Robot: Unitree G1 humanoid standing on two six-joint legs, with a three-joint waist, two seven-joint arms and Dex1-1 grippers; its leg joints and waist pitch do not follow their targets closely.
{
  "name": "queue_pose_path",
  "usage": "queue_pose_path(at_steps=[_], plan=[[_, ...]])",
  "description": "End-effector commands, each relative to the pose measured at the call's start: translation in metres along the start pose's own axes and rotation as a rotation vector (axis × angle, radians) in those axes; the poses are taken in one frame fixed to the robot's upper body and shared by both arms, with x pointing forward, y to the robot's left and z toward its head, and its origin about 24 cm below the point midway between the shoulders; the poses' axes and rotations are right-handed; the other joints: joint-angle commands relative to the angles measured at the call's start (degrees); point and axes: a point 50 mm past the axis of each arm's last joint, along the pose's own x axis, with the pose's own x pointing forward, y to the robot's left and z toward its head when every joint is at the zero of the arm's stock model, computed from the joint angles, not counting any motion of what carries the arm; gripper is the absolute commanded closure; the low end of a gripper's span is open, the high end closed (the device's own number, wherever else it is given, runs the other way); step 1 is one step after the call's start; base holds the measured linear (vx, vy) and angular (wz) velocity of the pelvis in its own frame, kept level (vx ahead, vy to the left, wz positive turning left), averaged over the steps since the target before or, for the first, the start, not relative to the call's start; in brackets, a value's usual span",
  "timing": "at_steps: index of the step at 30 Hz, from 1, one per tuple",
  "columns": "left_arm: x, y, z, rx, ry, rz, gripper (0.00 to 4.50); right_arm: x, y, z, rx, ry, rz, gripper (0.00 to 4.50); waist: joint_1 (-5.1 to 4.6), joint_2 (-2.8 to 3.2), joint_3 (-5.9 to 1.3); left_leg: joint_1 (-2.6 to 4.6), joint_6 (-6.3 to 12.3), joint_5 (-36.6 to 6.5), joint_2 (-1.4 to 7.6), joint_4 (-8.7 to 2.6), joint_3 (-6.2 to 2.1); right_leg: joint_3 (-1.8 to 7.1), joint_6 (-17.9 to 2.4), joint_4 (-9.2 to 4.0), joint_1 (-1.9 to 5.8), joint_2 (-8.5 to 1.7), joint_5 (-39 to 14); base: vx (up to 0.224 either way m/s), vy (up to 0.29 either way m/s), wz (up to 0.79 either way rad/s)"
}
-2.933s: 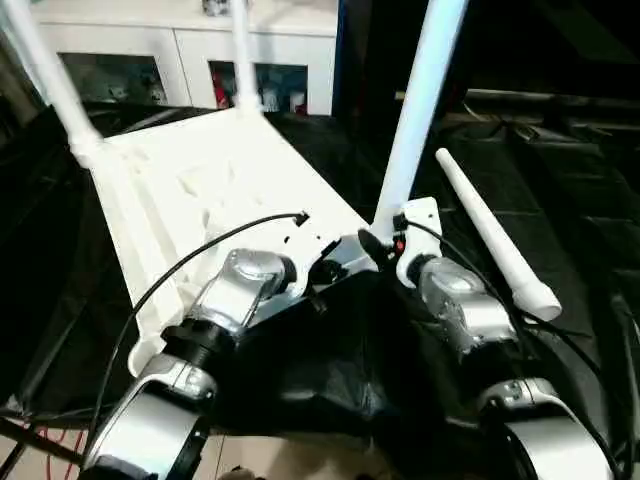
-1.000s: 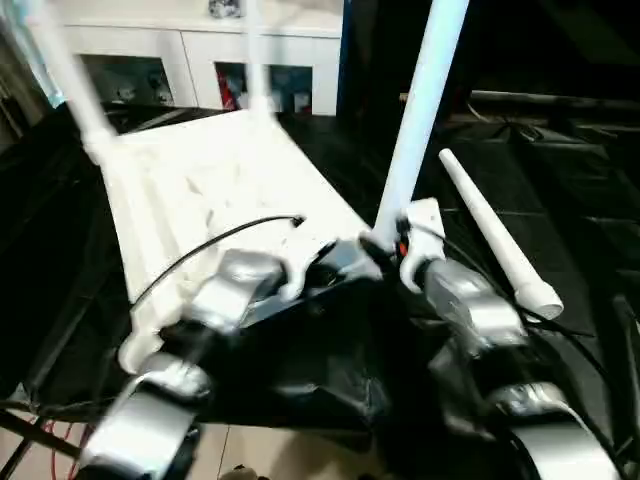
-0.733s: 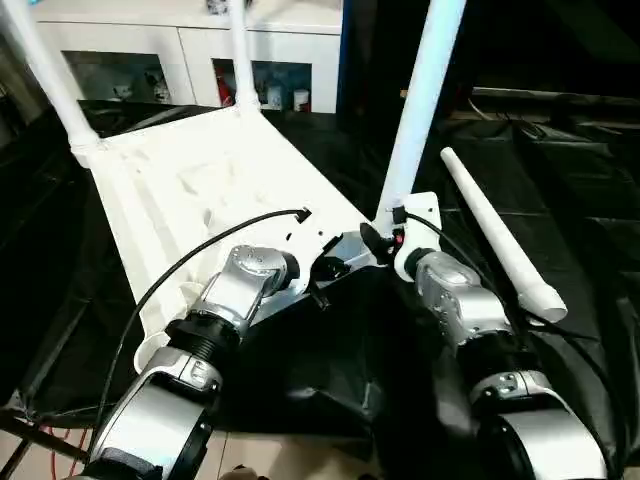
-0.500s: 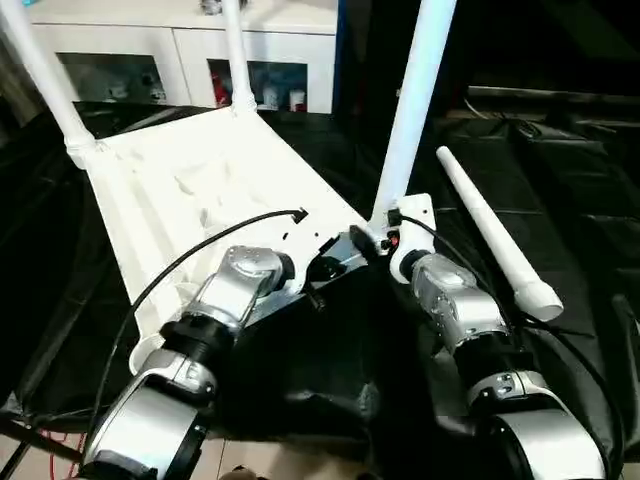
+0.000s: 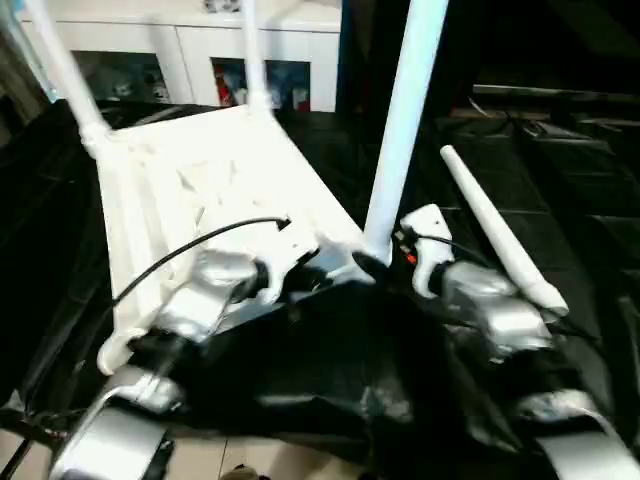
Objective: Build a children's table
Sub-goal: Rotate leg to tighten
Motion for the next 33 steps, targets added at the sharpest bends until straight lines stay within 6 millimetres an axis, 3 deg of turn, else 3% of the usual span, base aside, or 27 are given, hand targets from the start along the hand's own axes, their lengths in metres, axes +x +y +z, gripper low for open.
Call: queue_pose_path(at_steps=[1,6,10,11,17,24,25,29,33], plan=[[-0.003,-0.008,0.013,0.058,-0.097,-0.099,4.50,-0.011,-0.002,0.007,-0.032,-0.021,0.064,0.07,0.31,-0.36,-4.06,0.03,4.34,-8.70,3.25,-3.73,-0.99,3.43,-10.77,-4.68,3.45,-5.34,-14.55,0.000,0.000,0.00],[-0.010,-0.013,0.006,0.076,-0.073,-0.160,4.50,-0.018,0.008,0.005,-0.080,0.016,0.222,0.07,1.21,-0.30,-4.06,0.07,4.69,-8.15,3.38,-3.71,-0.93,3.35,-11.23,-4.43,3.33,-5.28,-13.33,0.000,0.000,0.00],[-0.010,-0.015,0.005,0.075,-0.067,-0.172,4.50,-0.015,0.010,0.002,-0.092,0.032,0.227,0.07,1.20,-0.28,-4.00,0.14,3.69,-9.18,3.35,-3.79,-0.98,3.38,-10.68,-4.72,3.23,-5.40,-16.21,0.000,0.000,0.00],[-0.011,-0.016,0.005,0.074,-0.067,-0.180,4.50,-0.014,0.011,0.001,-0.094,0.038,0.225,0.07,1.21,-0.50,-4.04,0.13,3.60,-8.93,3.34,-3.79,-0.98,3.39,-10.58,-4.68,3.26,-5.39,-15.97,0.000,0.000,0.00],[-0.012,-0.016,0.004,0.077,-0.060,-0.188,4.50,-0.013,0.015,-0.002,-0.094,0.049,0.251,0.62,1.25,-0.40,-4.18,-0.05,4.12,-7.24,3.28,-3.64,-0.96,3.36,-11.05,-4.28,3.37,-5.32,-12.96,0.000,0.000,0.00],[-0.012,-0.016,0.003,0.079,-0.054,-0.196,4.50,-0.014,0.017,-0.004,-0.064,0.043,0.271,1.27,1.31,-0.43,-4.20,-0.03,4.16,-7.34,3.25,-3.61,-0.97,3.31,-10.90,-4.34,3.41,-5.29,-13.53,0.000,0.000,0.00],[-0.012,-0.016,0.003,0.078,-0.053,-0.195,4.50,-0.014,0.018,-0.005,-0.053,0.041,0.270,1.39,1.28,-0.05,-4.21,-0.02,4.07,-7.43,3.27,-3.59,-0.97,3.31,-11.02,-4.41,3.38,-5.27,-13.26,0.000,0.000,0.00],[-0.003,-0.008,0.006,0.028,-0.055,-0.080,4.50,-0.004,0.018,-0.014,0.036,0.031,0.173,1.64,1.11,-0.50,-4.18,-0.06,3.77,-7.30,3.24,-3.64,-1.00,3.29,-11.22,-4.32,3.40,-5.27,-12.91,0.000,0.000,0.00],[0.009,0.003,0.014,-0.035,-0.061,0.061,4.50,0.010,0.018,-0.021,0.118,0.024,0.017,1.70,0.81,-0.36,-3.67,0.49,2.03,-10.34,2.98,-3.77,-0.99,3.21,-9.49,-5.38,2.88,-5.32,-20.95,0.000,0.000,0.00]])
